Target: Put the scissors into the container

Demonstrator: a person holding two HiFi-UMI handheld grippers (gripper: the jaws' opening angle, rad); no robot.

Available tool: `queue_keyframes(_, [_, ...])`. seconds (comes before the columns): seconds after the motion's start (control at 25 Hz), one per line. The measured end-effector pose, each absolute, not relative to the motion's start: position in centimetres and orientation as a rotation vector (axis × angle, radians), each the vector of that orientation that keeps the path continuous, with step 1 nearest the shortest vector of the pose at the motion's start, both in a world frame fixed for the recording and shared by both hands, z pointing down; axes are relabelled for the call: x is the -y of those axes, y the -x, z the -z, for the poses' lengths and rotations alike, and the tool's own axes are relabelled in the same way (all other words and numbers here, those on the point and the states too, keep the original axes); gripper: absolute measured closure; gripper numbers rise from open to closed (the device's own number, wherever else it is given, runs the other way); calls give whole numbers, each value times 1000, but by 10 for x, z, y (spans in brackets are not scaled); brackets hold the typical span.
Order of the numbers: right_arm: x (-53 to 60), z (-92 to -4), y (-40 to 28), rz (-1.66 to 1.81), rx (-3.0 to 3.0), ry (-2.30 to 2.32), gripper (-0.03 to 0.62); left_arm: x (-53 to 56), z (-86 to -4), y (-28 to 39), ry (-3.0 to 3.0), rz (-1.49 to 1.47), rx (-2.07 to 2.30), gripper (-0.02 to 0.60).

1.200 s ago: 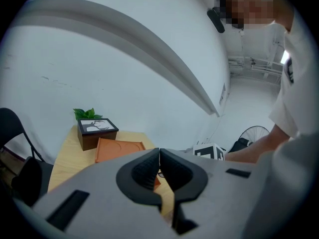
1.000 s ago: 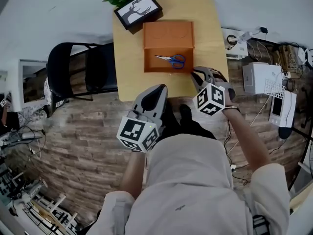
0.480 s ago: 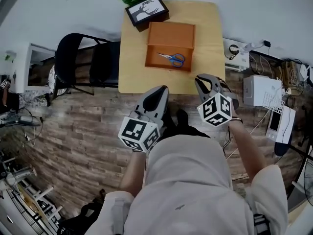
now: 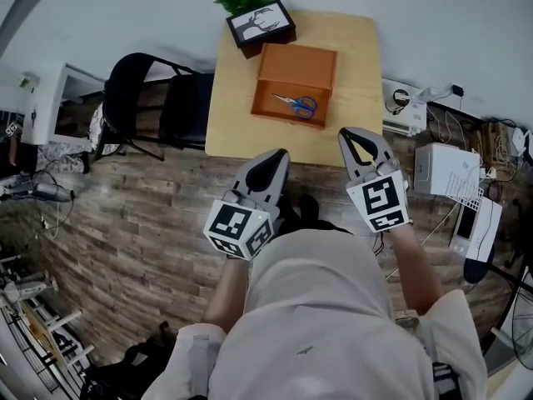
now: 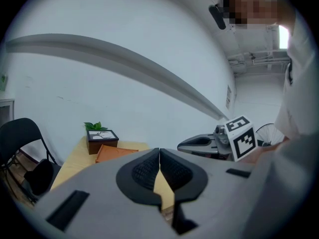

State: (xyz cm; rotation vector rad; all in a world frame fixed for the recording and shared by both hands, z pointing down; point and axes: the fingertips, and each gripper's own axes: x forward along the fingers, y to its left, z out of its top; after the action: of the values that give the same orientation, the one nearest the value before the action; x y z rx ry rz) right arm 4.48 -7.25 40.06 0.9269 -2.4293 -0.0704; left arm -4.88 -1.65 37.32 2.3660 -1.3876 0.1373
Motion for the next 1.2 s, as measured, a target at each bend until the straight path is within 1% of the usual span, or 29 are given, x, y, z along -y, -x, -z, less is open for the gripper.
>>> queue_keyframes(0.28, [70, -366, -53, -62, 2591, -1032, 595, 19, -357, 46, -2388, -113, 1418, 574])
queue_keyframes(0.52, [64, -345, -56, -88, 2670, -1046, 595, 20, -348, 41, -2404, -100, 1422, 574])
queue_keyframes(1.2, [51, -341, -61, -173, 2724, -1076, 595, 16, -346, 39, -2417, -114, 1422, 574])
